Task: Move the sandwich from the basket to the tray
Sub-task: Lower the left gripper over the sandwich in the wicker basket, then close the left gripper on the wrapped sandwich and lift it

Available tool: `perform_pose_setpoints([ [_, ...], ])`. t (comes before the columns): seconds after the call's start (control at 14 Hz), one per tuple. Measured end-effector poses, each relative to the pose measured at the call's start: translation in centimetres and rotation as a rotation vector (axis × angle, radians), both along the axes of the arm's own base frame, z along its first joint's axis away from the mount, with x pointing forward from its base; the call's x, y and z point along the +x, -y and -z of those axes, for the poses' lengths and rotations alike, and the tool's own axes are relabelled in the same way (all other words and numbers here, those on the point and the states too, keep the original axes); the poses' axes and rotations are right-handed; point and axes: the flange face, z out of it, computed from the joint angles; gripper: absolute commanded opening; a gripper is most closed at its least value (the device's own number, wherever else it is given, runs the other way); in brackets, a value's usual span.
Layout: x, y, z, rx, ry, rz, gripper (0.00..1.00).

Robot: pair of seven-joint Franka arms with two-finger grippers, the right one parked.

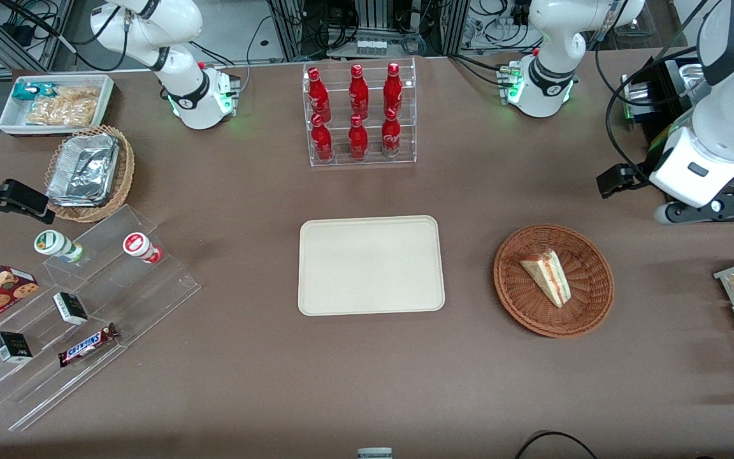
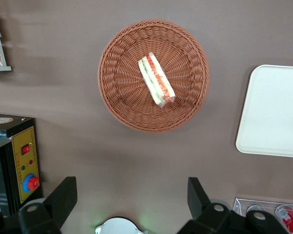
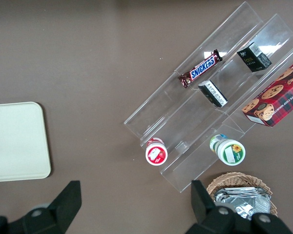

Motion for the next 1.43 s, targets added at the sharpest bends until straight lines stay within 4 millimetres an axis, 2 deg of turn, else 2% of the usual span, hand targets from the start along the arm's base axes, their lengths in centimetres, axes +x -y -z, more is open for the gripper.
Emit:
perform_pose_setpoints([
  [0.36, 0.3, 0.1, 0.0, -0.008, 0.007, 0.0, 1.0],
  [0.57, 1.3, 0.1, 1.5, -0.014, 0.001, 0.001, 1.0],
  [0.71, 2.5, 0.0, 4.7, -0.018, -0.052, 0.0, 1.0],
  [0.86, 4.3, 0.1, 9.1, -0.036, -0.103, -0.001, 1.0],
  [1.0, 5.9, 0.9, 13.9, -0.106, -0.12, -0.01, 1.0],
  [1.21, 6.2, 2.3, 20.3, -0.153, -0.104, -0.017, 1.0],
  [1.29, 5.9, 2.5, 21.5, -0.158, -0.1, -0.03, 1.0],
  [1.43, 5.6, 2.4, 22.5, -0.146, -0.109, -0.118, 1.0],
])
